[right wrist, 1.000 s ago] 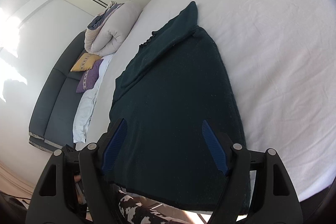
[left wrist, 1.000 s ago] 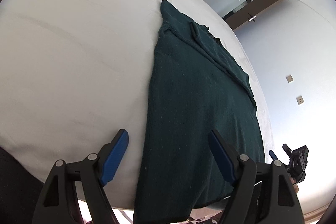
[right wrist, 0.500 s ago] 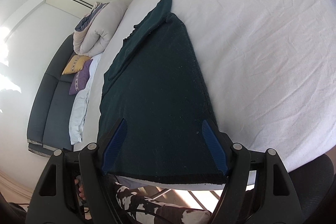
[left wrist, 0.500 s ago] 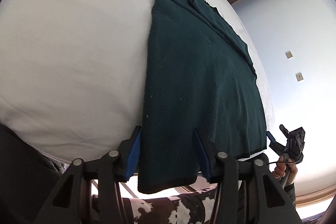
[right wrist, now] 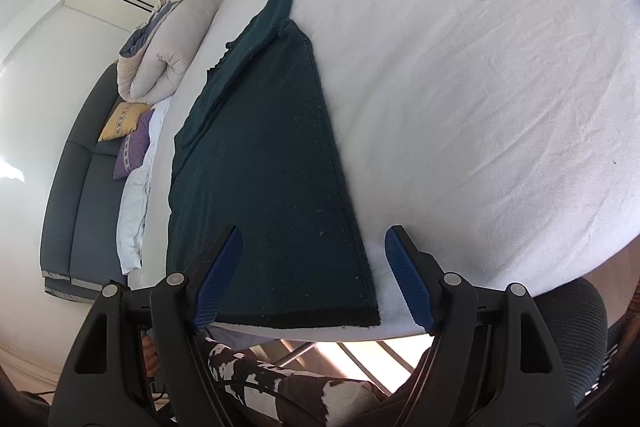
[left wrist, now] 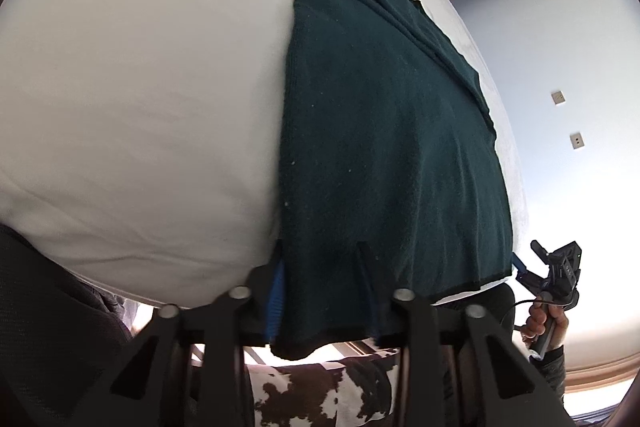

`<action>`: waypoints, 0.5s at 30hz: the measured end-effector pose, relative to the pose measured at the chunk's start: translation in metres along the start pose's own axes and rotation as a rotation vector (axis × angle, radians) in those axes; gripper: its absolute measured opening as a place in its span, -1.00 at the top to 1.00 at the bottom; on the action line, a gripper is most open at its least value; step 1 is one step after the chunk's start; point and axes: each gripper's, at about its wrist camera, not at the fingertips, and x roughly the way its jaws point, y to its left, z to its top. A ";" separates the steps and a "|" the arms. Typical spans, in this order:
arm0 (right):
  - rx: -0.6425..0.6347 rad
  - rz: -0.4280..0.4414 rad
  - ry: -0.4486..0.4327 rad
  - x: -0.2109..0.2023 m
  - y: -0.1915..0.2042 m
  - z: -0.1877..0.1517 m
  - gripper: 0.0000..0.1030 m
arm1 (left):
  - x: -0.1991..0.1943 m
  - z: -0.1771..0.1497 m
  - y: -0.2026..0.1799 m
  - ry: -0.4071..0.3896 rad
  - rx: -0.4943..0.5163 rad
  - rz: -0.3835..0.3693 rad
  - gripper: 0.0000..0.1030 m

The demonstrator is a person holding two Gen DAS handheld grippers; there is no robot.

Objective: Fold small clothes
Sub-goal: 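Grasp the sweater hem with both grippers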

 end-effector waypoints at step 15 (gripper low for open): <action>0.023 -0.036 0.221 0.017 -0.005 -0.005 -0.28 | -0.006 -0.003 -0.001 -0.011 0.007 -0.033 0.86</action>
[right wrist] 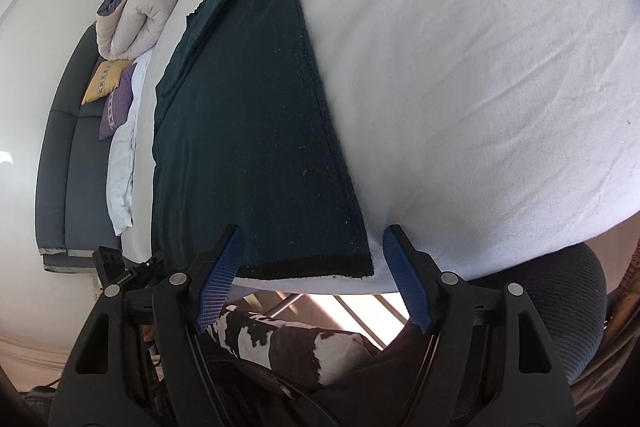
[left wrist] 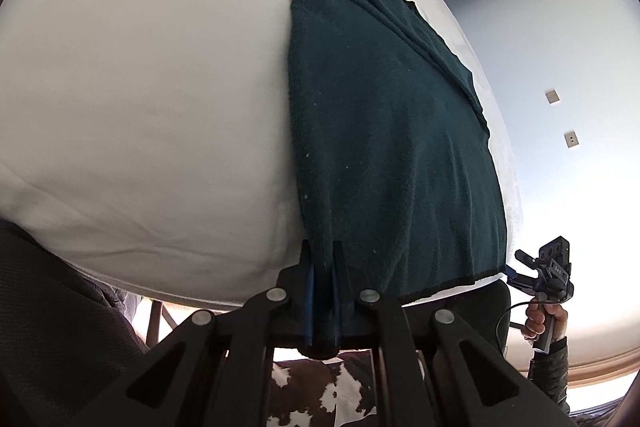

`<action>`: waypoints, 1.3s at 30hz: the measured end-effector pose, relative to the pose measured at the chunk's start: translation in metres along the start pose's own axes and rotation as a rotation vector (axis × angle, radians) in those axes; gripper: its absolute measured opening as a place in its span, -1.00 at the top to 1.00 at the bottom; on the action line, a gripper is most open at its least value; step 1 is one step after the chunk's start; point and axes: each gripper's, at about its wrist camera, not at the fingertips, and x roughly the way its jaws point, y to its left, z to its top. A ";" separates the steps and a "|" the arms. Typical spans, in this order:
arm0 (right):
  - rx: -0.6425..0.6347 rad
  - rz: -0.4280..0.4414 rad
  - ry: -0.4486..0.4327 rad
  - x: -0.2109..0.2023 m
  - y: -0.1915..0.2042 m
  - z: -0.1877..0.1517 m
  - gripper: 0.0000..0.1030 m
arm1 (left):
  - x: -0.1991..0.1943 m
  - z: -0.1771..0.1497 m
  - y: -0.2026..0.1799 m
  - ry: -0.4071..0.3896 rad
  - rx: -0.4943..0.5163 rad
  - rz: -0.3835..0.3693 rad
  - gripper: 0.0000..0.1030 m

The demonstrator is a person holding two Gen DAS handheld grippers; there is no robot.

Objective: Fold small clothes
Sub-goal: 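Grasp the sweater hem with both grippers, then lift the hem with both grippers and fold it toward the collar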

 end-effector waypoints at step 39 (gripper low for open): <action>-0.062 0.359 -0.272 -0.018 0.120 0.165 0.85 | -0.050 0.169 -0.018 -0.258 -0.144 -0.376 0.88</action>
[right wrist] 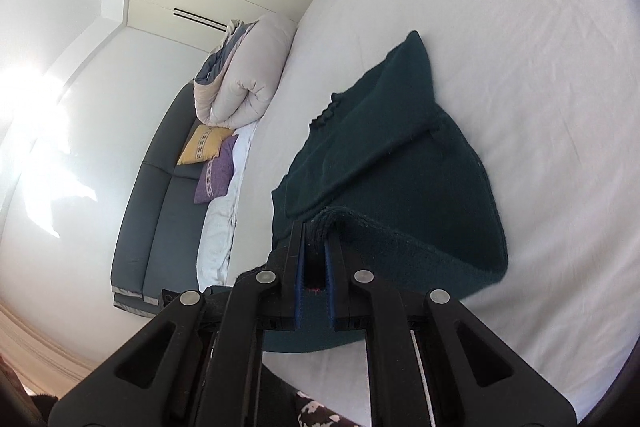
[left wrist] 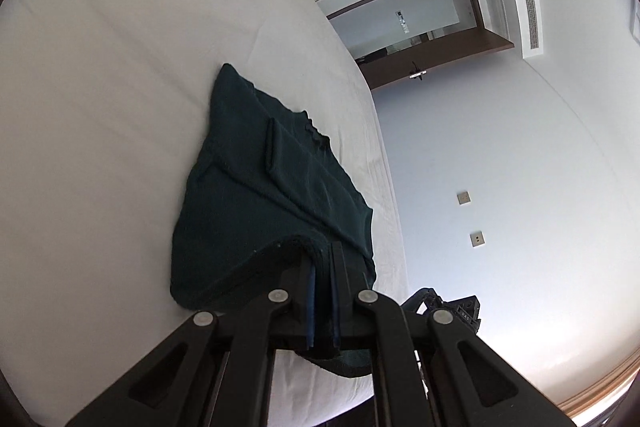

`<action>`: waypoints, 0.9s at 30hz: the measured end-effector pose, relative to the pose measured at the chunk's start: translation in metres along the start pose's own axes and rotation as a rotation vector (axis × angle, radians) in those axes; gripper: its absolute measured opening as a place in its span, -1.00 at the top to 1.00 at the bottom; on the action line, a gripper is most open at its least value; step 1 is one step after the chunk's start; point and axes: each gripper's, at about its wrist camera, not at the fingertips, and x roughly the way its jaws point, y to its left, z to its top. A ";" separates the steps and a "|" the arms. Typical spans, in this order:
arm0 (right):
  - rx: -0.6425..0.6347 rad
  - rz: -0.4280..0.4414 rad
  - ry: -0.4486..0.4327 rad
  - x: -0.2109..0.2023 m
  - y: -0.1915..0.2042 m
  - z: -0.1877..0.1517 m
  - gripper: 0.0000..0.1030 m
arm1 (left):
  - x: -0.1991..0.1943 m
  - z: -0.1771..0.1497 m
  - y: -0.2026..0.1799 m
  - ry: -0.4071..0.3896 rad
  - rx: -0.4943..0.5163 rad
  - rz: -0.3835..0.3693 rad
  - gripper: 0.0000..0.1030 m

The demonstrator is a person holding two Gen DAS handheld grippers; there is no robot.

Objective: Fold small clothes
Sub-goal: 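Lift the hem with both grippers and fold it toward the collar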

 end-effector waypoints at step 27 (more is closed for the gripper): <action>0.136 -0.222 -0.136 0.213 -0.081 0.212 -0.23 | 0.133 0.141 0.091 -0.100 -0.249 0.099 -0.21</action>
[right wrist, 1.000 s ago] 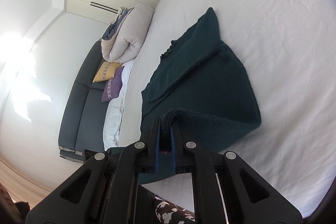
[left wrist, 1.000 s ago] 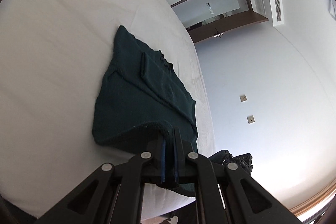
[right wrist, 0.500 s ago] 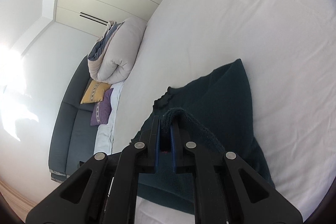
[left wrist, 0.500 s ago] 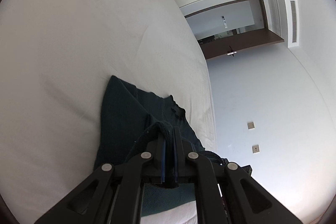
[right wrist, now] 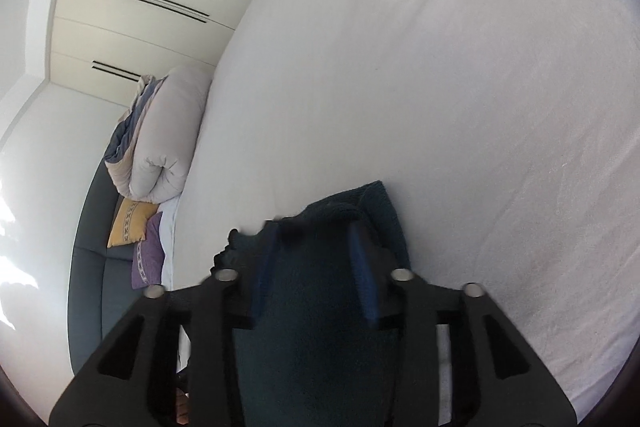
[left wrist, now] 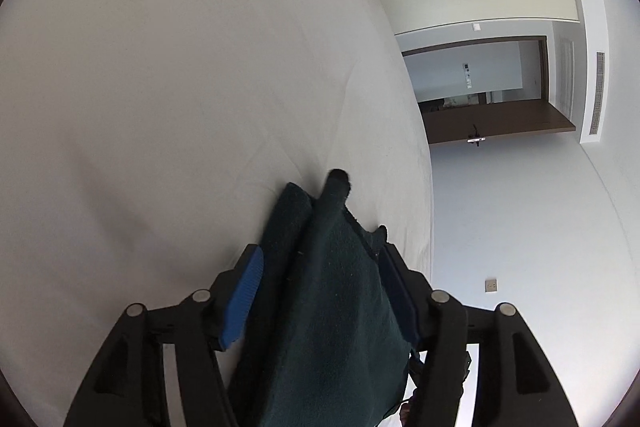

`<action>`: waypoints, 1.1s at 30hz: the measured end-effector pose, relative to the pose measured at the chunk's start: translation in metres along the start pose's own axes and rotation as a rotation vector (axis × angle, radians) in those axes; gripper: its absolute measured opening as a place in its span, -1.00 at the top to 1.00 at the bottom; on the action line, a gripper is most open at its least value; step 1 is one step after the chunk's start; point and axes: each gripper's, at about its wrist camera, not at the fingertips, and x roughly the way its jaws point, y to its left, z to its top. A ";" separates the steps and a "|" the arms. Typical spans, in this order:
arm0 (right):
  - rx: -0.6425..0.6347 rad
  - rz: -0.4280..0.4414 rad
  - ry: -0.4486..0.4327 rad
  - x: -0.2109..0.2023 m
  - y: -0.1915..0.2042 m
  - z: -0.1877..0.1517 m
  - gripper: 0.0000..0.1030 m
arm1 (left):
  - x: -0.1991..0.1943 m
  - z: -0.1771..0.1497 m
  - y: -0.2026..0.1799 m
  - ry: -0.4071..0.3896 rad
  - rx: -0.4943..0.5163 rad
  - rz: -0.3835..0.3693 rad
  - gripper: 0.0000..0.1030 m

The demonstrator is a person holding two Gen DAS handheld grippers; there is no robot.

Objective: Fold small clothes
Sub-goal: 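Lift the hem with both grippers and fold it toward the collar, then lower the folded hem onto the sweater and open both grippers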

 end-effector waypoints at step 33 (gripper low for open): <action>-0.387 -0.227 0.022 -0.076 0.000 -0.153 -0.40 | -0.022 -0.116 -0.003 0.011 0.493 0.407 0.75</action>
